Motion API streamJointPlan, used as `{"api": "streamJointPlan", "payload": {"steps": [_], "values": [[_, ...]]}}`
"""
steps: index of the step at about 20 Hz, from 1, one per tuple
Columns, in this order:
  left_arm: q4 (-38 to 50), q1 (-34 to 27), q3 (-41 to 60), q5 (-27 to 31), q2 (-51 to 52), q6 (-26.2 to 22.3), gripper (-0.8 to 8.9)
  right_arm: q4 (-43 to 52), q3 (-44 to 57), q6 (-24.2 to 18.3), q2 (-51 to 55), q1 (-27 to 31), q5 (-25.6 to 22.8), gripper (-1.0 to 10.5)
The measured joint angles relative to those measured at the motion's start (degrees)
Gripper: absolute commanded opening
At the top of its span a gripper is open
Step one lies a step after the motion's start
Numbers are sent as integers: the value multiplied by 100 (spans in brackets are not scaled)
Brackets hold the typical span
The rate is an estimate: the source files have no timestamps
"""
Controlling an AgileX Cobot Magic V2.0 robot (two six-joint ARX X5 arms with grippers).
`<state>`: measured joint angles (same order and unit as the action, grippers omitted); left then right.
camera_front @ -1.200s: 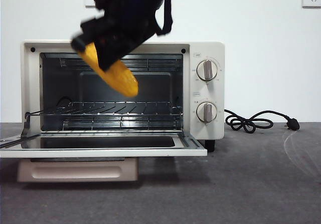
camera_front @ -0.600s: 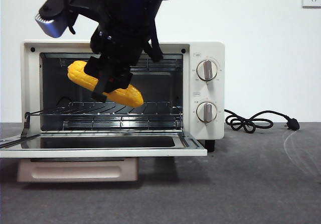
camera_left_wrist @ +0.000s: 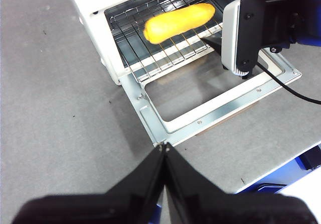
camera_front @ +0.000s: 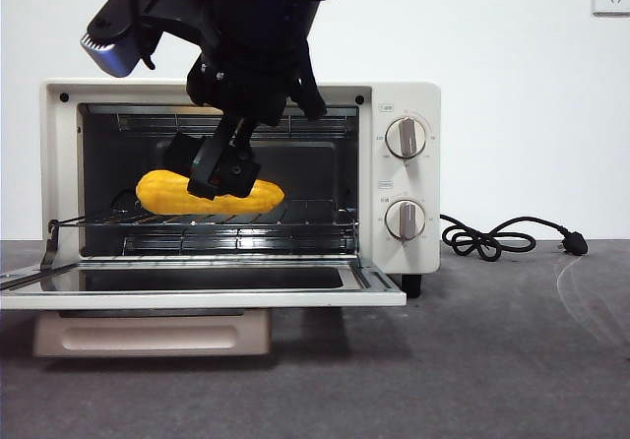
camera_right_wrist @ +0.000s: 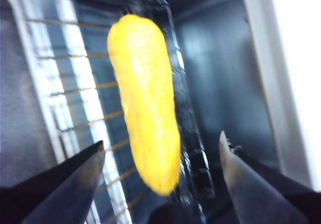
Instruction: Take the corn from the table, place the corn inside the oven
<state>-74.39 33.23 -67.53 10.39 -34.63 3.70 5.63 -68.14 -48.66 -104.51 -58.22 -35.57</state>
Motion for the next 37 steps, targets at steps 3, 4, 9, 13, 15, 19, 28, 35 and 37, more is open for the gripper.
{"api": "streamJointPlan", "payload": {"steps": [3,4,9,13,15,19,28,35,37], "values": [[33,0,0,0,0,0,-6,4,0,22,0,-203,-247,378],[109,0,0,0,0,0,-6,7,0,24,0,-302,-378,378],[743,0,0,0,-13,-52,-6,-39,0,26,79,-828,-1217,374],[973,0,0,0,-369,-332,-6,-551,0,385,658,-1410,-1412,282],[1019,0,0,0,-732,-496,-6,-1126,0,789,1060,-1716,-1434,230],[1661,-2,0,-236,-1604,-850,-8,-2367,0,1958,1906,-2151,-1510,3],[2046,-1005,4,-2483,-2463,-1211,-8,-4682,0,4481,3486,-1945,-94,-12],[2052,-2437,374,-3508,-2424,-1226,-8,-4916,-22,5145,4177,-1403,599,-12],[2050,-2824,581,-3753,-2411,-1226,-8,-4983,-22,5189,4236,-1239,791,-12]]}}
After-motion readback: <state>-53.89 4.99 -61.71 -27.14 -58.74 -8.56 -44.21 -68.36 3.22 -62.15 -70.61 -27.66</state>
